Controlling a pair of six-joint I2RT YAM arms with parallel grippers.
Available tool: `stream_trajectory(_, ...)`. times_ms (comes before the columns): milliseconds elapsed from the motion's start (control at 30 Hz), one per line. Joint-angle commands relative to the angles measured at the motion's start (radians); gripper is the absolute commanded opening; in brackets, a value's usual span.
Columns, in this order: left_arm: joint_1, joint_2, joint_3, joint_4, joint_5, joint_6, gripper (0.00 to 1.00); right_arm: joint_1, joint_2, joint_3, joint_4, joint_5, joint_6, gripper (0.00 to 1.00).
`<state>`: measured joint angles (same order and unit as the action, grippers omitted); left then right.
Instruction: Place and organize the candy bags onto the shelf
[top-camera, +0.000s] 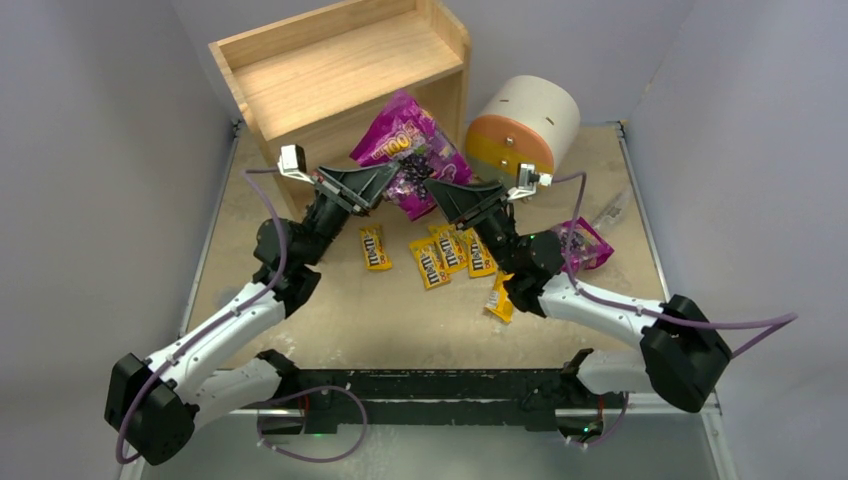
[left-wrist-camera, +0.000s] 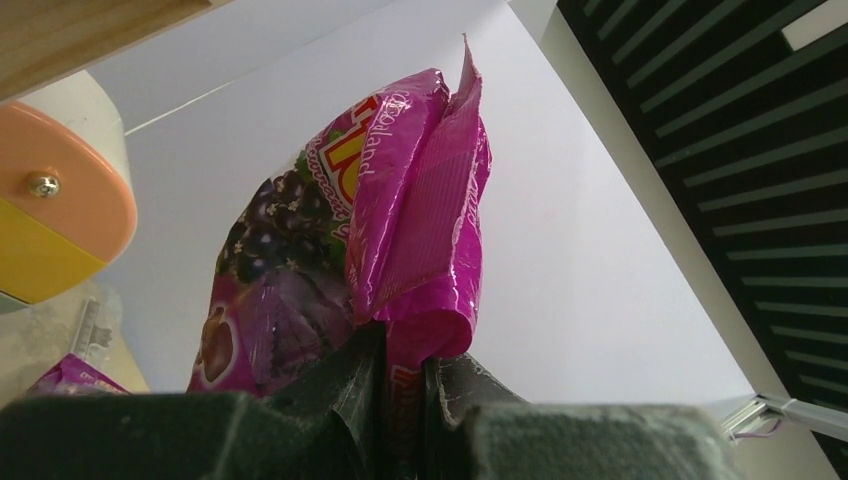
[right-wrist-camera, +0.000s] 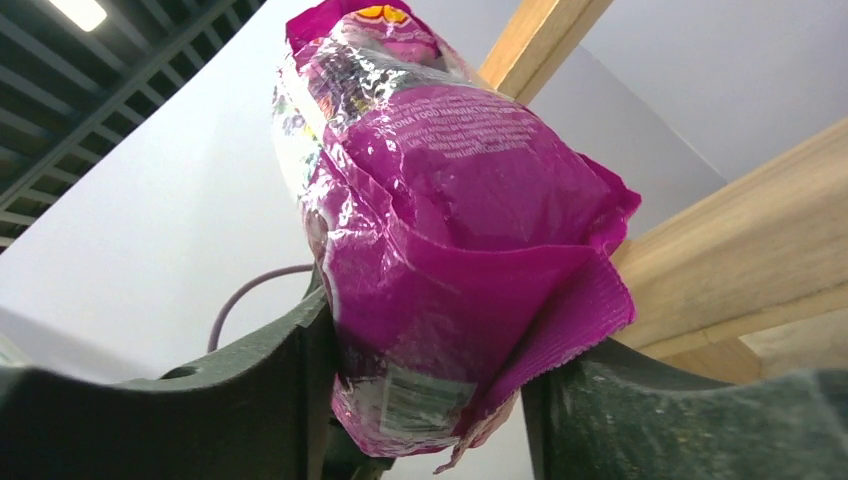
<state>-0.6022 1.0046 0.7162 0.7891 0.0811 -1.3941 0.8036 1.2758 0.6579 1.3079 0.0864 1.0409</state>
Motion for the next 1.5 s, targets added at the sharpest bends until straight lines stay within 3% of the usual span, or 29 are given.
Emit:
stream_trajectory(0, -0.004, -0.018, 0.019, 0.033, 0.004, -0.011, 0.00, 0.010, -0.028, 0.016, 0.170, -0.084, -0.006, 0.51)
stream_trajectory(100, -0.004, -0.053, 0.020, -0.080, -0.069, 0.061, 0.00, 0.010, -0.060, 0.003, 0.117, -0.084, -0.008, 0.38)
stream_trajectory(233, -0.003, -0.081, 0.087, -0.329, -0.166, 0.204, 0.04, 0.009, -0.130, -0.005, -0.089, -0.069, -0.018, 0.19)
stream_trajectory(333, -0.003, -0.064, 0.162, -0.531, -0.218, 0.318, 0.27, 0.010, -0.188, -0.012, -0.258, -0.031, -0.023, 0.15)
stream_trajectory(567, -0.003, -0.041, 0.188, -0.684, -0.261, 0.460, 0.57, 0.010, -0.303, 0.005, -0.730, 0.198, 0.075, 0.09)
stream_trajectory(733, -0.004, -0.058, 0.233, -0.909, -0.415, 0.518, 0.84, -0.007, -0.281, 0.025, -0.788, 0.219, 0.093, 0.05)
stream_trajectory(867, -0.004, -0.098, 0.227, -1.001, -0.463, 0.578, 0.89, -0.024, -0.223, 0.083, -0.818, 0.203, 0.071, 0.04)
stream_trajectory(1167, -0.004, -0.193, 0.112, -0.911, -0.227, 0.758, 0.93, -0.105, -0.141, 0.208, -0.795, 0.099, 0.107, 0.06)
stream_trajectory(1467, -0.004, -0.253, 0.049, -0.858, -0.186, 0.815, 0.96, -0.163, -0.019, 0.377, -0.817, 0.061, 0.159, 0.07)
